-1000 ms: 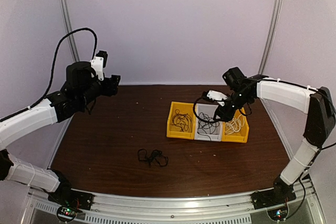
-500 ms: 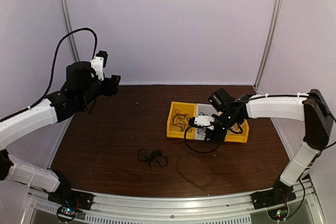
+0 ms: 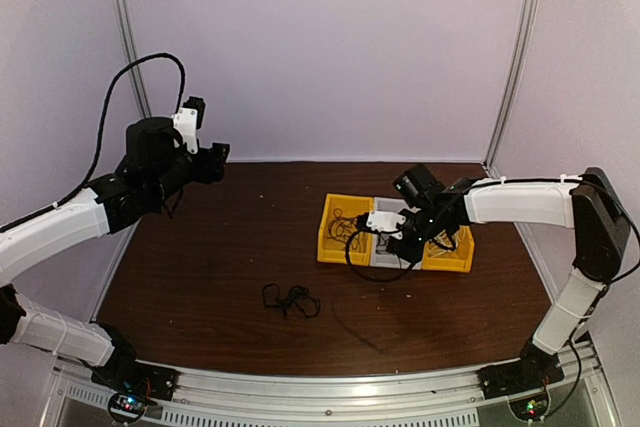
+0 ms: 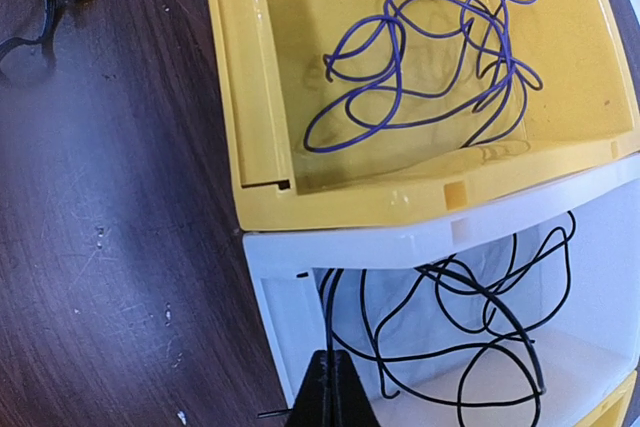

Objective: Untangle the cables

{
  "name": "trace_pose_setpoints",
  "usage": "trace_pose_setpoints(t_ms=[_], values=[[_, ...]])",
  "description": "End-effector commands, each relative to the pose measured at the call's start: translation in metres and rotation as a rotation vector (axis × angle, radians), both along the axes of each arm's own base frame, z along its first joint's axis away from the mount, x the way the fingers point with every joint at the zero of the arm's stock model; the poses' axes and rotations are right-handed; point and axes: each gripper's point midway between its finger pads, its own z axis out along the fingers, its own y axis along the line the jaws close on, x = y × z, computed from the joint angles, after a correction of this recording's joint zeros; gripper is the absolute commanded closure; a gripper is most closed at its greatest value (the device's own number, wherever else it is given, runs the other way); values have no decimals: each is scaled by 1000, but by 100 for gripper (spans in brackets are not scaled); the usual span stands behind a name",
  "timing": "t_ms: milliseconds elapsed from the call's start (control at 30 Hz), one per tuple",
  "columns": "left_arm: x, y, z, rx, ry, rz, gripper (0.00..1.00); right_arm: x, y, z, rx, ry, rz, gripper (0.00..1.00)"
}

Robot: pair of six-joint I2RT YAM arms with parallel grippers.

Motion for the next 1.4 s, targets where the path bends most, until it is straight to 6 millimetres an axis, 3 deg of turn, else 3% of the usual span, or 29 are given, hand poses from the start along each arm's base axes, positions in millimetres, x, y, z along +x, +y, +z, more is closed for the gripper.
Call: trace_pose_setpoints(t_ms=[0,333,567,767,1000,1200,1367], values=[[0,1,17,-25,-52,-4,26,19,-2,7,-10,-50,-50,100],[-2,0,20,-38,-56,-14,26,66,-26,1,-74,-115,-189,100],[-2,-1,20,-41,-54,-20,26,72,-24,-5,-83,-111,-193,100],[-1,-6,16,-40,-41,-41,26,64,-28,-5,-87,-91,-195,92],[2,-9,8,-27,-21,-44,26,41,-31,35,-17,-91,-173,72],[7,-8,0,3,-3,-21,26,17,-25,67,58,-59,-106,65],[10,-5,-3,25,-3,0,25,-2,-7,93,166,-46,-6,62]])
